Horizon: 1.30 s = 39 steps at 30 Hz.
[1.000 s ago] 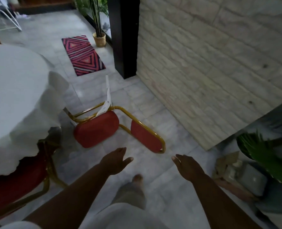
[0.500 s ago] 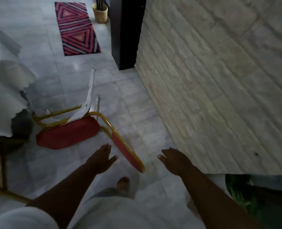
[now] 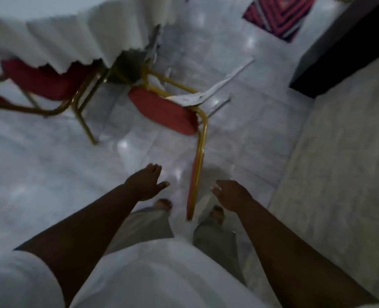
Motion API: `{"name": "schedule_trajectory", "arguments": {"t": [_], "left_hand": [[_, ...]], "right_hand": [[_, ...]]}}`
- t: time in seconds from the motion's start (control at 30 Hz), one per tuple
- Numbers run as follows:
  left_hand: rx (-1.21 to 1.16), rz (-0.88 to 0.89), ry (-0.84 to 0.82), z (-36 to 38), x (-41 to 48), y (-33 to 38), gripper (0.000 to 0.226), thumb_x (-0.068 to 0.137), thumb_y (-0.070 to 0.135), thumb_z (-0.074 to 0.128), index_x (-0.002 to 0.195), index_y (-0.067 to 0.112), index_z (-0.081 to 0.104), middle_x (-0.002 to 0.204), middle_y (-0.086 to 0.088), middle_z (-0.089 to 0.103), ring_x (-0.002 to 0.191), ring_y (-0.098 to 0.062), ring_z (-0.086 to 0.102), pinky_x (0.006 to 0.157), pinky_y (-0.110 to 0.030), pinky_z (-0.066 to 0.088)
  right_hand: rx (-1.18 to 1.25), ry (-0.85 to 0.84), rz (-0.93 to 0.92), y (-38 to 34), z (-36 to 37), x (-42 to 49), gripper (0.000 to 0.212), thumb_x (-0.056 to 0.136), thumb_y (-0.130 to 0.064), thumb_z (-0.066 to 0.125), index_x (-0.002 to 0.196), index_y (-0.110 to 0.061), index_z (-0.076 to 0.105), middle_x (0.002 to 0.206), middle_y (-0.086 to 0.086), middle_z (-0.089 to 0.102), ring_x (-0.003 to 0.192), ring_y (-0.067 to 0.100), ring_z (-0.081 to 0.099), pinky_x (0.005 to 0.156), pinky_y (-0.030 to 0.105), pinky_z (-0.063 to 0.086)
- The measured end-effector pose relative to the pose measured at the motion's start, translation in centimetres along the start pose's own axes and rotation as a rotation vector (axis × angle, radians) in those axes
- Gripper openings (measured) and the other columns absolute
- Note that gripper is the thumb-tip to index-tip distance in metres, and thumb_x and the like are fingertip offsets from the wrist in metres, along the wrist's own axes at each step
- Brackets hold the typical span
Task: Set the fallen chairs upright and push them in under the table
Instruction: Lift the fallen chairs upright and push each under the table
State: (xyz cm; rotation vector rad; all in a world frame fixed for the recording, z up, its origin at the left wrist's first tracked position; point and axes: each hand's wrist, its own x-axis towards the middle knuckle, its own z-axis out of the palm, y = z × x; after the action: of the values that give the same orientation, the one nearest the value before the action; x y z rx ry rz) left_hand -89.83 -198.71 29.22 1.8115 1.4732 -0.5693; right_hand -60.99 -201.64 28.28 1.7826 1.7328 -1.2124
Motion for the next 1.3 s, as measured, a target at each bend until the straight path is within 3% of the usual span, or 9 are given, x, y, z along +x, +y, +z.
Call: {"name": "schedule_trajectory", "arguments": {"t": [0.43,0.63,0.7,0.77,0.83,0.93,1.13,1.23,1.3], "left_hand": [[-0.485,-0.363,-0.127,23.9,1.2,0.0,0.077,0.095,0.055,0.036,0.150,0.006,0.014,0.159,-0.011,0.016,0.148,-0.020,0.011,0.117,-0.037,0.017],[-0.643,-0.341,-0.023,29.8,6.0,-0.2,0.071,0.096,0.046,0.042,0.149,0.006,0.019,0.155,-0.016,0.027,0.143,-0.028,0.026,0.114,-0.035,0.023],[-0.675,-0.325,0.010,31.1,6.8,-0.4,0.069,0.097,0.045,0.042,0.150,0.007,0.018,0.156,-0.016,0.026,0.142,-0.027,0.026,0.113,-0.033,0.023],[-0.700,-0.322,0.007,32.7,7.0,-0.6,0.071,0.096,0.049,0.041,0.151,0.011,0.015,0.157,-0.013,0.024,0.142,-0.027,0.026,0.112,-0.033,0.025],[-0.714,-0.330,-0.011,33.8,6.7,-0.8,0.073,0.094,0.054,0.042,0.150,0.013,0.018,0.156,-0.013,0.027,0.140,-0.028,0.031,0.110,-0.036,0.030],[-0.724,-0.393,-0.026,33.9,5.1,-1.0,0.081,0.088,0.066,0.041,0.147,0.013,0.025,0.151,-0.014,0.034,0.133,-0.030,0.040,0.104,-0.042,0.040],[-0.684,-0.372,0.005,28.5,0.6,0.2,0.087,0.088,0.063,0.044,0.151,0.014,0.011,0.159,-0.011,0.016,0.144,-0.026,0.022,0.114,-0.041,0.028],[-0.660,-0.319,0.016,24.2,-1.3,1.4,0.092,0.087,0.062,0.048,0.152,0.015,0.005,0.161,-0.008,0.009,0.148,-0.023,0.009,0.118,-0.039,0.020],[-0.648,-0.292,0.035,21.1,-2.5,2.4,0.099,0.082,0.066,0.052,0.152,0.014,0.005,0.161,-0.008,0.007,0.148,-0.022,0.006,0.119,-0.039,0.018]], "right_hand": [[-0.556,-0.260,-0.409,0.7,12.4,14.8,0.043,0.096,-0.031,0.045,0.130,-0.007,0.053,0.131,0.020,0.056,0.122,0.035,0.050,0.098,0.046,0.046],[-1.057,-0.333,-0.822,1.1,22.1,19.7,0.018,0.062,-0.014,0.074,0.078,-0.006,0.071,0.083,0.018,0.070,0.088,0.041,0.064,0.093,0.054,0.048],[-1.180,-0.344,-0.740,1.6,24.9,21.2,0.012,0.062,-0.023,0.075,0.071,-0.014,0.073,0.075,0.008,0.071,0.079,0.031,0.067,0.084,0.036,0.054],[-1.169,-0.150,-0.644,2.2,26.4,21.7,0.015,0.068,-0.030,0.071,0.078,-0.021,0.073,0.080,-0.001,0.069,0.077,0.017,0.065,0.058,0.004,0.031],[-1.246,-0.328,-0.657,0.2,26.5,21.2,0.024,0.086,-0.021,0.056,0.105,-0.012,0.067,0.104,0.003,0.065,0.098,0.022,0.062,0.062,0.010,0.034],[-1.090,-0.425,-0.644,-1.9,23.7,18.7,0.024,0.093,-0.015,0.048,0.107,-0.009,0.067,0.112,0.011,0.068,0.105,0.033,0.063,0.087,0.040,0.048],[-1.238,-0.355,-0.832,-6.7,15.0,12.6,0.012,0.081,-0.008,0.063,0.090,-0.005,0.071,0.095,0.017,0.070,0.090,0.034,0.068,0.078,0.041,0.051],[-1.159,-0.276,-0.929,-7.8,9.4,10.0,0.030,0.029,-0.009,0.089,0.044,-0.014,0.064,0.043,0.007,0.059,0.035,0.025,0.058,0.039,0.030,0.048],[-1.221,-0.134,-0.993,-8.7,5.7,8.1,0.029,0.032,-0.010,0.090,0.050,-0.015,0.068,0.047,0.005,0.062,0.038,0.025,0.059,0.041,0.029,0.049]]}}
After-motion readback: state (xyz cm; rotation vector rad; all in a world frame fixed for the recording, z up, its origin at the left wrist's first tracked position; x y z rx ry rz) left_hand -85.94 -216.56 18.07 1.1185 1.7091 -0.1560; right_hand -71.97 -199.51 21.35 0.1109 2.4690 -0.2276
